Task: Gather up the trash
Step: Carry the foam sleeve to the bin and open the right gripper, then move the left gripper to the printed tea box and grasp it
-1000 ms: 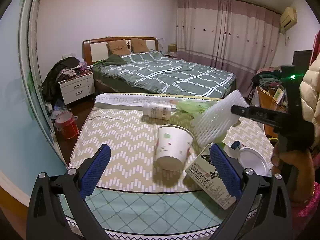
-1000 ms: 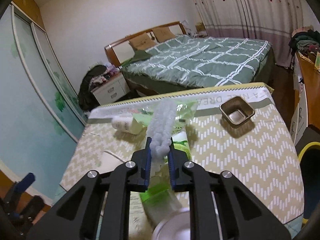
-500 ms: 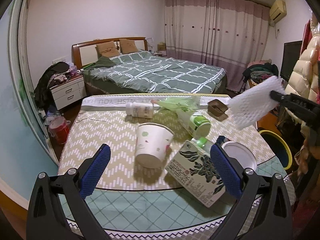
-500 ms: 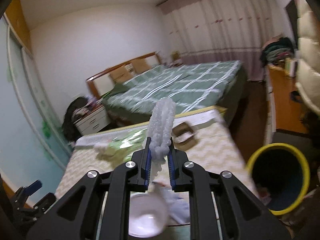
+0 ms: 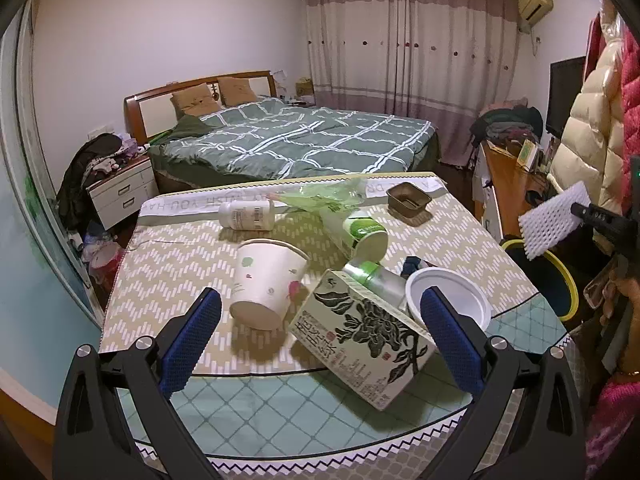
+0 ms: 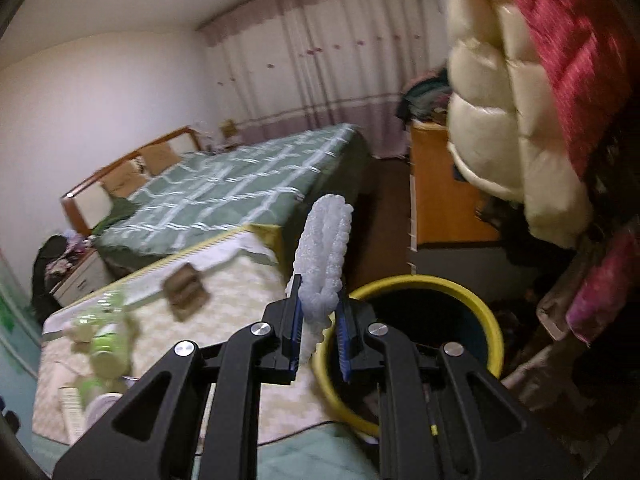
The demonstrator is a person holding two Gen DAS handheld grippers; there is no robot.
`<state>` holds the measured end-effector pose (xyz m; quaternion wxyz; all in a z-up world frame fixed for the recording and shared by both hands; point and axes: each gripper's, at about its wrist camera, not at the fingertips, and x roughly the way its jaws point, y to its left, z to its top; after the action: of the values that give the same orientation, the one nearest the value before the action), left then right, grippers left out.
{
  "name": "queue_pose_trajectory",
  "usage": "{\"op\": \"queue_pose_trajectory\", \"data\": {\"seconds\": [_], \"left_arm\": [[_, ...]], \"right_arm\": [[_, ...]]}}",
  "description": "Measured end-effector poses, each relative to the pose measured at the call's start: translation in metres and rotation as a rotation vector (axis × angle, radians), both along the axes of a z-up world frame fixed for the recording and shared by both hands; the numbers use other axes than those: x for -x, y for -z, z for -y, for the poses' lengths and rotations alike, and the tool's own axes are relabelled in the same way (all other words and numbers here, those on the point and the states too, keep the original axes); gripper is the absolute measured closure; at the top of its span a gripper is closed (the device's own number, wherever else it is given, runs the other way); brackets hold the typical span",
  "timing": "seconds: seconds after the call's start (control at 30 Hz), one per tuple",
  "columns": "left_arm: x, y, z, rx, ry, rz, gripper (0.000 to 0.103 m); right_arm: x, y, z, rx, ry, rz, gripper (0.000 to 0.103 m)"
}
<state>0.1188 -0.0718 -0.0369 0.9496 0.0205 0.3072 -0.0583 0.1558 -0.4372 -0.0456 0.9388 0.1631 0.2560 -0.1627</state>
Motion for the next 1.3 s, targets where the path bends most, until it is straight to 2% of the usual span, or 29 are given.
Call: {"op": "queue_pose_trajectory", "data": {"seconds": [0.27,0.53,0.6,0.67,0.83,1.0,1.3], "left_arm": [[-0.002,0.004,0.014,-0.023,0.014,-0.013,0.005],[-0.003,0.006,0.02,-0.036,0.019,-0.021,0.005],[-0.004,0.008,0.02,-0.036,0.018,-0.023,0.005],[-0.004,0.009,0.02,-0.035,0.018,-0.024,0.005],[-0.004,0.01,0.02,-0.037,0.018,-0.026,0.005],[-0.003,0.021,0.018,-0.069,0.008,-0.039,0.005],[0.0,0.063,0.021,-0.087,0.031,-0.131,0.005]], "right_arm": [[-0.011,0.037,0.028,-0.032,0.083,-0.084,0.088],[-0.014,0.051,0.032,-0.041,0.102,-0.11,0.087],[-0.014,0.052,0.032,-0.039,0.108,-0.111,0.082],[-0.014,0.051,0.031,-0.027,0.115,-0.109,0.07],[-0.015,0.051,0.025,-0.003,0.118,-0.111,0.057],[-0.018,0.055,0.018,0.014,0.108,-0.117,0.056],[-0.022,0.06,0.014,0.015,0.104,-0.115,0.055]]}}
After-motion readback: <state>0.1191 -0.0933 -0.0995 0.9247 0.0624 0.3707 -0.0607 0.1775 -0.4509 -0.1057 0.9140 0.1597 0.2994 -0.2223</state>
